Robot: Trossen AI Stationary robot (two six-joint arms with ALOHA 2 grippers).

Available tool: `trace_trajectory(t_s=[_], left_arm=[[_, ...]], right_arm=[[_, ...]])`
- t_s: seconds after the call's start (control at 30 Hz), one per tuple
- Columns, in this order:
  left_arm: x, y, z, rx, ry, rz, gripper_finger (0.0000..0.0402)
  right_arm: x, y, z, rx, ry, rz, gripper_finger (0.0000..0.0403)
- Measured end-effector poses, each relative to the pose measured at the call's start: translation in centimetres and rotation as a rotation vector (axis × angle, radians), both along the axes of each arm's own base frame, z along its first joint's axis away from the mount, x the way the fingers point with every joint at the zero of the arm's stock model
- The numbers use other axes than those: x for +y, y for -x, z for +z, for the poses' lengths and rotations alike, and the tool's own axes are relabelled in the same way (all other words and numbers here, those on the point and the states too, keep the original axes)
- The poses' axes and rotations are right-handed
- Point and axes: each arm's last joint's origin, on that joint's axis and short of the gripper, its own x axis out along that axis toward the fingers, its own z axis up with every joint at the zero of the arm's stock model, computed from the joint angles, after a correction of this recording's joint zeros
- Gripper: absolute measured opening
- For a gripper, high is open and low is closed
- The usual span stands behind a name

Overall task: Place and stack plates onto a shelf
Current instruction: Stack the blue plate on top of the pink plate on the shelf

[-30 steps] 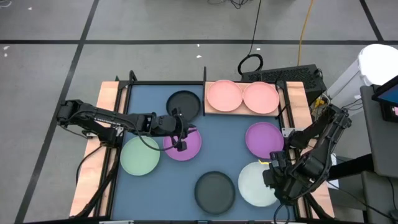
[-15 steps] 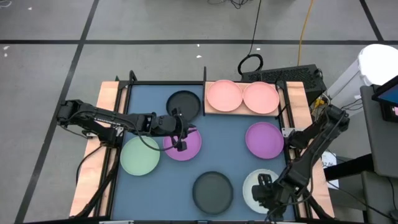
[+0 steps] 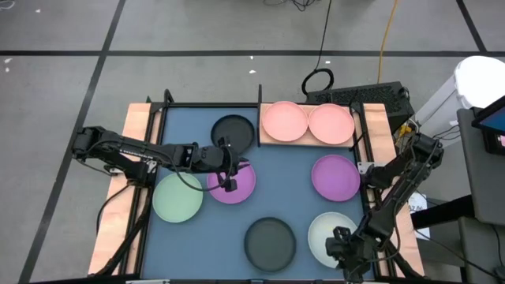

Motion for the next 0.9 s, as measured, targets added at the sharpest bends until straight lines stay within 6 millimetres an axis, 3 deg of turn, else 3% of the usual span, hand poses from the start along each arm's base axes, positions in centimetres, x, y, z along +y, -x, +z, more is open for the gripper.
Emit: trace_trajectory(t_s=[0.23,0.53,0.9], left_arm=[[0.0,0.0,0.0,0.000,0.001,0.000,0.0072],[0.0,0.0,0.0,-0.001,0.003,0.002,0.0072],[0.0,0.0,0.0,0.004,-0.004,-0.002,0.0072]], right_arm=[[1.1,1.2,-0.5,-0.050,0.036,0.063,0.0114],[1.9,1.6,-2.2,-0.075,0.111,0.136,0.0081],[2.5,1.3,-4.2,-0.079,0.165,0.185,0.0099]])
